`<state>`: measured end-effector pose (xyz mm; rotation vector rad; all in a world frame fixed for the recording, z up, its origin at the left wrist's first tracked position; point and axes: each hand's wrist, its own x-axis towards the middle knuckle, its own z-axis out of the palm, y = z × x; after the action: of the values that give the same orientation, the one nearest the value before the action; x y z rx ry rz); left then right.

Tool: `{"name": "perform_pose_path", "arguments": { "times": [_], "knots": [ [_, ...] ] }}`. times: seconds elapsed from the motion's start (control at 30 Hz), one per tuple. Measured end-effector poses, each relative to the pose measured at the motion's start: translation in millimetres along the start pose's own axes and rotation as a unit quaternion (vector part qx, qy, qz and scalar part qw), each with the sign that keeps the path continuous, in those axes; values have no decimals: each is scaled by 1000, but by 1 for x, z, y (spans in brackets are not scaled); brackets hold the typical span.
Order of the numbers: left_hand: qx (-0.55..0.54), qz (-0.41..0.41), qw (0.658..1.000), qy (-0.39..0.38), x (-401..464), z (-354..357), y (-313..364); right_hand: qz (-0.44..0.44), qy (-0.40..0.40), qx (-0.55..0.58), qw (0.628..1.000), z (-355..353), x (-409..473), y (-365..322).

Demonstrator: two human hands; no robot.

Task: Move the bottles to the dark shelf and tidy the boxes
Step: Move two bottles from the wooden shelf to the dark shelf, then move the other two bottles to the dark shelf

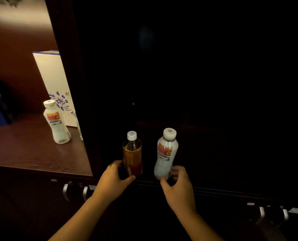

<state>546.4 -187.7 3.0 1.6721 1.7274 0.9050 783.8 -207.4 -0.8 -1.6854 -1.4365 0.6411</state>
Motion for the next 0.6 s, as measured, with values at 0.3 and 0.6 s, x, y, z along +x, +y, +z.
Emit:
{"name": "perform_pose_path", "arguments": {
  "times": [0.3, 0.6],
  "knots": [
    [197, 37, 976, 87, -51, -62, -10, -248, -138, -90, 955, 33, -29, -60],
    [322, 15, 932, 168, -39, -163, -57, -411, -163, -143, 885, 128, -32, -163]
  ]
}}
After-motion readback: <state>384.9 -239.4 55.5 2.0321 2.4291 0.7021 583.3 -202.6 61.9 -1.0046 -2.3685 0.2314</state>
